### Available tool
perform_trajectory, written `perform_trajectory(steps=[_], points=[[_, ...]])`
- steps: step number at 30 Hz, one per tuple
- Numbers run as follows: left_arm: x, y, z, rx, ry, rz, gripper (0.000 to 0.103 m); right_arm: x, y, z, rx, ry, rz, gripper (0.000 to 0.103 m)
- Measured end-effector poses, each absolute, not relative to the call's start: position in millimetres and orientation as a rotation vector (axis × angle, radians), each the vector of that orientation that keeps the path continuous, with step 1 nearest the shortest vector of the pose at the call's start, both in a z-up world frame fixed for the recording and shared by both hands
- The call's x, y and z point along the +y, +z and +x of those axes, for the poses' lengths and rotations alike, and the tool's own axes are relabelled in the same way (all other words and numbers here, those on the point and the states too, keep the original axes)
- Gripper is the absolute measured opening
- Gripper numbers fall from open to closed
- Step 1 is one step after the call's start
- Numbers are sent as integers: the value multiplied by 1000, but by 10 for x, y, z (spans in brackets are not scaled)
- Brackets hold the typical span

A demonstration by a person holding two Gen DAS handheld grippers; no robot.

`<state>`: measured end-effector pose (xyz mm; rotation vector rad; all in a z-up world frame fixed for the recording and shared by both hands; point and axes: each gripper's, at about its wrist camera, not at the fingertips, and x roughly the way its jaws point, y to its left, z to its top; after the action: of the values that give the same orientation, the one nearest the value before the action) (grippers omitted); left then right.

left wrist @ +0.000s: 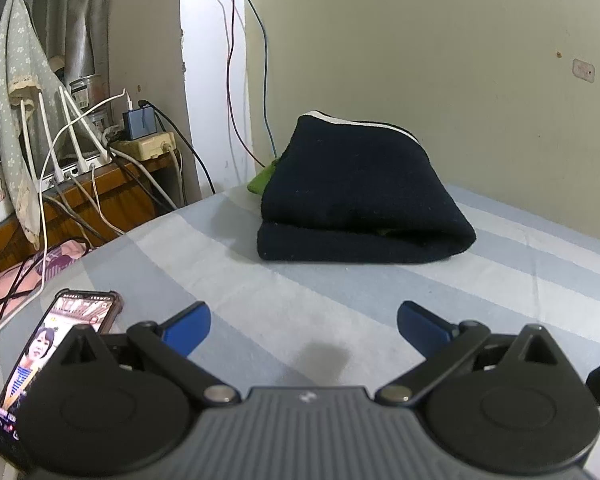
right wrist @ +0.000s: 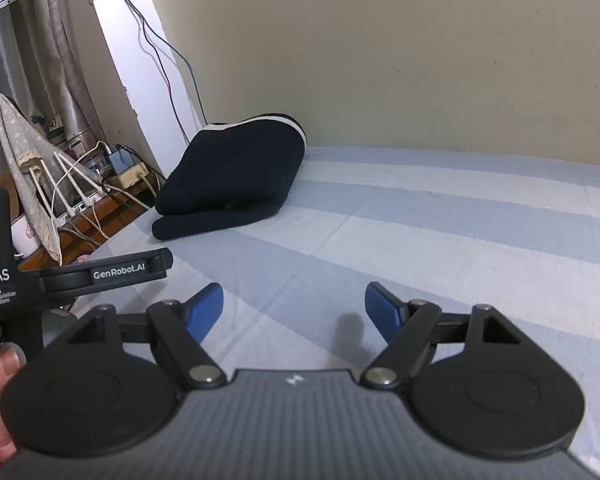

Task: Fold small clothes

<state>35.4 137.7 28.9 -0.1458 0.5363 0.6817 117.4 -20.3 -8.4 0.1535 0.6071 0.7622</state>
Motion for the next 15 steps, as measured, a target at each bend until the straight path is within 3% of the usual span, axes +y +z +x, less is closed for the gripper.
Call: perform_trajectory(steps=[15], points=[[1348,247,384,557,667,-119,103,-217,-79,1172,613,759,163,82]])
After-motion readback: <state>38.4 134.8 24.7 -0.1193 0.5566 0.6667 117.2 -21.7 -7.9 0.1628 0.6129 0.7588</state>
